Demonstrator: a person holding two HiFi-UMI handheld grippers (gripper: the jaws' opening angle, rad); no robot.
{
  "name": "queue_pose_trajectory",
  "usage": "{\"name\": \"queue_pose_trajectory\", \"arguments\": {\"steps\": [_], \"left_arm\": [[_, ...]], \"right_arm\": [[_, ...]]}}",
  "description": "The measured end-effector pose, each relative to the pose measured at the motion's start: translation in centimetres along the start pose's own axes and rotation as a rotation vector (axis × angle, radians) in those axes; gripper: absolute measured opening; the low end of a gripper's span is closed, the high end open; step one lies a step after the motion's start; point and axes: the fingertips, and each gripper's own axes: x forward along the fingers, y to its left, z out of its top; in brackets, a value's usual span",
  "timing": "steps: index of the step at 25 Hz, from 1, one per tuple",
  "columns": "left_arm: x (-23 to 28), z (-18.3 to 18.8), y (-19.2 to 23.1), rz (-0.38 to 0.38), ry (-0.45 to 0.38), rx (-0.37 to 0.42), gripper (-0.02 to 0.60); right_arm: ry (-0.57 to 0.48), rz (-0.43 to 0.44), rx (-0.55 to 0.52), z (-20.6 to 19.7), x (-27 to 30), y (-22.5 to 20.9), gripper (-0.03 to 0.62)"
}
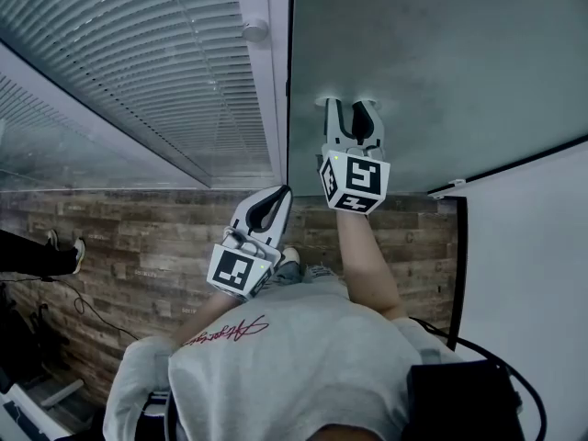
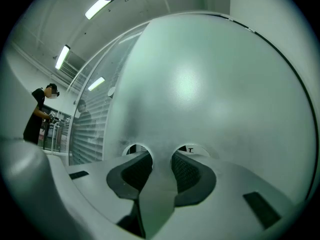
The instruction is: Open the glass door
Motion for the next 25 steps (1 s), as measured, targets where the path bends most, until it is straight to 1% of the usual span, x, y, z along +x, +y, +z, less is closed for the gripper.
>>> {"name": "queue_pose_trajectory", "arguments": {"steps": [6,9,13,18,25], "left_arm": [[-0.6,0.8,-1.5,-0.003,-0.011,0.02,0.017],[-1.3,0.9,-3.1,-0.004,-0.029,0.033,0.017],[-2.7,1.2,-5.9,0.022,-0.054,0.04,0.017],[-5.3,0.7,-8.8,0.075,-0.058,0.033,0.017],[-8.3,0.7,-13.8,0.129,-0.096,0.062,0.017]], "right_arm": [[-0.007,0.027,0.004,0.2,-2.4,0.7,0.13],[-0.013,0.045,0.01,0.2,-4.4,0.9,0.13],[-0.023,0.08,0.014,0.4,-7.3,1.1,0.13],[-0.011,0.131,0.021,0.5,-10.6,1.8,0.13],[-0.004,0.242,0.029,0.8,-16.0,2.0,0.13]]}}
